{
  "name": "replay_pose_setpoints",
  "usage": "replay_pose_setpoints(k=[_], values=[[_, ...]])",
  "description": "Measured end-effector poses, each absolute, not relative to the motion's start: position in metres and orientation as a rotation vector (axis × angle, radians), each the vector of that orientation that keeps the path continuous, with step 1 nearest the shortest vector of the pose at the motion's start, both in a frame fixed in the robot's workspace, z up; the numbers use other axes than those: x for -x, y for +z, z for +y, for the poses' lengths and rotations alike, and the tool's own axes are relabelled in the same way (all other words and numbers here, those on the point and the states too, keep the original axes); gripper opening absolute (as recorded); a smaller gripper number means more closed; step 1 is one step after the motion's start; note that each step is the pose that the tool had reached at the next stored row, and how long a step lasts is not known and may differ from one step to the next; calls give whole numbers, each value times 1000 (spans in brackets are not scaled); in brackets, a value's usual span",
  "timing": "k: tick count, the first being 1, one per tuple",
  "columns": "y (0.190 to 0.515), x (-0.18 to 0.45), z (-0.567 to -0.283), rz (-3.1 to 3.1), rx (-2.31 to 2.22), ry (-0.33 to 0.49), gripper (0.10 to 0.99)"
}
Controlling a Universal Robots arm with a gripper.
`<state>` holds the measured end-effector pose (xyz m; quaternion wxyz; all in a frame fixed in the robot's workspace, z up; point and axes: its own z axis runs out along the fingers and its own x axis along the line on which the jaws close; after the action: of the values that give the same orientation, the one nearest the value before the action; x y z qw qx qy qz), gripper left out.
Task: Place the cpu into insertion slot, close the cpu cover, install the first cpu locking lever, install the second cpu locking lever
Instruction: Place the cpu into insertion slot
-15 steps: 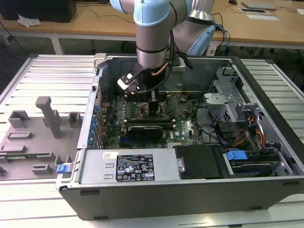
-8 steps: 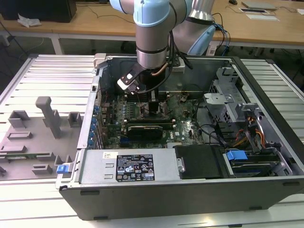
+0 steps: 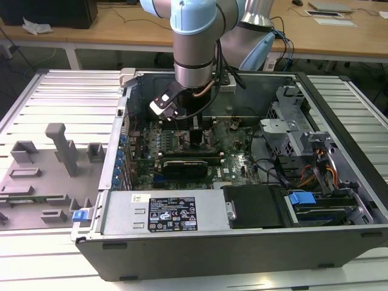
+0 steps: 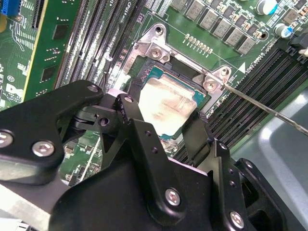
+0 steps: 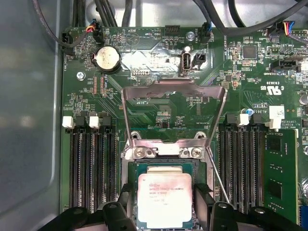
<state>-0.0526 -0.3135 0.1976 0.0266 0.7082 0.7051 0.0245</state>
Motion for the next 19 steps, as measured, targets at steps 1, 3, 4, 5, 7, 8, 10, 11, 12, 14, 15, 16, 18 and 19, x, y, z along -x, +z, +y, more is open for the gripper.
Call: replay_pose_setpoints(k=[1, 3, 4, 5, 7, 8, 10, 11, 12, 14, 15, 16, 18, 19], values=[[198, 53, -314, 2178, -2188, 75, 616], [199, 53, -313, 2178, -2187, 75, 616], [200, 53, -313, 2178, -2187, 74, 616], [201, 53, -313, 2177, -2186, 73, 616], [201, 53, -313, 2177, -2186, 73, 616], [201, 53, -313, 2177, -2186, 73, 616], [201, 53, -313, 2177, -2186, 72, 616], [201, 53, -313, 2177, -2186, 73, 616], [201, 53, -313, 2177, -2186, 72, 616], [201, 53, -313, 2177, -2186, 72, 600], [201, 53, -313, 2177, -2186, 72, 529], [201, 53, -313, 2177, -2186, 72, 529], [202, 53, -313, 2177, -2186, 72, 529], [204, 53, -313, 2176, -2185, 70, 529]])
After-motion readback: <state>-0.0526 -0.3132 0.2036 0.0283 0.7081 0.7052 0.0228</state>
